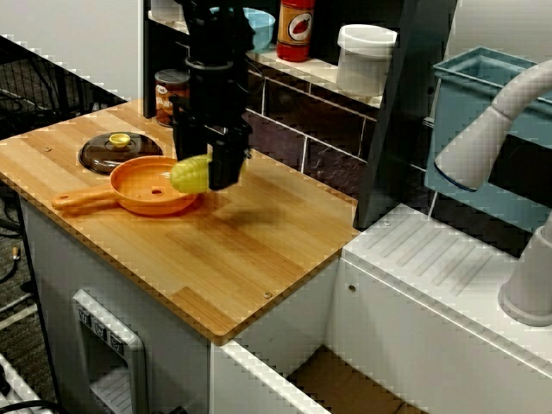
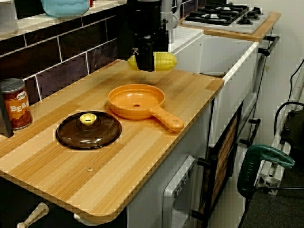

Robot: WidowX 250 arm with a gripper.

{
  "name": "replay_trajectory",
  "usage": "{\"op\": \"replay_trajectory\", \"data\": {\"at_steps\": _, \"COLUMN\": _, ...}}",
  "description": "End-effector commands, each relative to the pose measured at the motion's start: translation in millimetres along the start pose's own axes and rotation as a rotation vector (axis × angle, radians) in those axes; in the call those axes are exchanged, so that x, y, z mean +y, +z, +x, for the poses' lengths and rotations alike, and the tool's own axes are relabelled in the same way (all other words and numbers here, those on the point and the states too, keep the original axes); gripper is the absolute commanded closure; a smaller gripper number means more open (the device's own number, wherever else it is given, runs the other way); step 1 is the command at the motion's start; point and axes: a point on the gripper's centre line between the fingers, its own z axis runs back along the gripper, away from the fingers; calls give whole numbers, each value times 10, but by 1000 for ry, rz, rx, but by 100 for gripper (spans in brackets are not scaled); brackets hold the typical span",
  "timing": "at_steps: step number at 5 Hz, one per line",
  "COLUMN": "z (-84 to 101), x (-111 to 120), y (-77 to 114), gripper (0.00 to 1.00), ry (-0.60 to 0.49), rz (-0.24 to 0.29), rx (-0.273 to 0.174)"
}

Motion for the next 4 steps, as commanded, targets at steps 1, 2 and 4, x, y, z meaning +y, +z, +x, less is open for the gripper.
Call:
{"op": "replay_trajectory", "data": {"at_steps": 1, "z": -20, "x": -121, "y": 70, "gripper": 100, "ry": -5, "rz": 38, "rx": -62}}
{"op": "replay_trajectory", "data": {"at_steps": 2, "z": -38, "x": -135, "y": 17, "gripper": 100, "ry": -3, "rz": 38, "rx": -54}}
{"op": "replay_trajectory", "data": {"at_steps": 4, "z": -39, "x": -164, "y": -165, "gripper": 100, "ry": 6, "rz": 57, "rx": -42}}
